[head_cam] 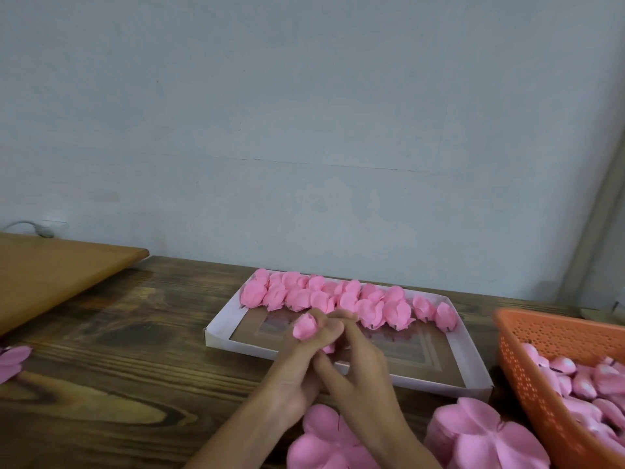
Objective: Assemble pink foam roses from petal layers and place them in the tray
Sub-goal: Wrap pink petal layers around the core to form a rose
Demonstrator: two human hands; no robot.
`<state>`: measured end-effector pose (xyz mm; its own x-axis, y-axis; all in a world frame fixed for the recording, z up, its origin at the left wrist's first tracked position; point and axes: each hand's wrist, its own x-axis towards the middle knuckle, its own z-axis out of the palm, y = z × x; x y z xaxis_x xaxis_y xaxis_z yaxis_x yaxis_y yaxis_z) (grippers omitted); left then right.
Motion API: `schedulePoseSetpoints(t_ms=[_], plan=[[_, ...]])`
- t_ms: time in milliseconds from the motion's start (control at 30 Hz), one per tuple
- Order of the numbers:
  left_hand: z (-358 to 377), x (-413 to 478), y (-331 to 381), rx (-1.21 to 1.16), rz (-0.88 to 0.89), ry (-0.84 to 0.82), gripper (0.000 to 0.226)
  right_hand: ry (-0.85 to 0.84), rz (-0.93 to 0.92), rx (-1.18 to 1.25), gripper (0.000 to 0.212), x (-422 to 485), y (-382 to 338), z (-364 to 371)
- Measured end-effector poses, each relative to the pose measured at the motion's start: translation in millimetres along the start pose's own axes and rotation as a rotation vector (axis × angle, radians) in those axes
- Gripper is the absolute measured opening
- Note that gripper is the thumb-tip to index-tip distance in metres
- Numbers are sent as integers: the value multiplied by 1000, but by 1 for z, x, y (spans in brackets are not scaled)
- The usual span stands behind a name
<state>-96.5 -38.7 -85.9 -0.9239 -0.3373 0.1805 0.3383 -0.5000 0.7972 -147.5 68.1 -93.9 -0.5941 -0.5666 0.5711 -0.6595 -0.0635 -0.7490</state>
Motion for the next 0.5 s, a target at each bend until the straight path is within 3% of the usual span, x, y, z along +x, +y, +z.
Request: schedulePoseSetpoints(t_ms=[67, 133, 300, 400, 500], plan=[[0, -3, 6, 90, 13, -86, 28, -75, 137, 238, 23, 2, -4, -1], [0, -6, 10, 224, 2, -154, 37, -147, 336, 413, 20, 6, -10, 1], [-3, -8, 12, 215, -16, -192, 43, -82, 744, 714, 23, 20, -11, 0], [-3, -6, 9, 279, -2, -133, 57, -101, 778, 796, 18, 22, -12, -2], [-5, -3, 8, 290, 11, -115, 51, -94, 726, 792, 17, 20, -16, 1]])
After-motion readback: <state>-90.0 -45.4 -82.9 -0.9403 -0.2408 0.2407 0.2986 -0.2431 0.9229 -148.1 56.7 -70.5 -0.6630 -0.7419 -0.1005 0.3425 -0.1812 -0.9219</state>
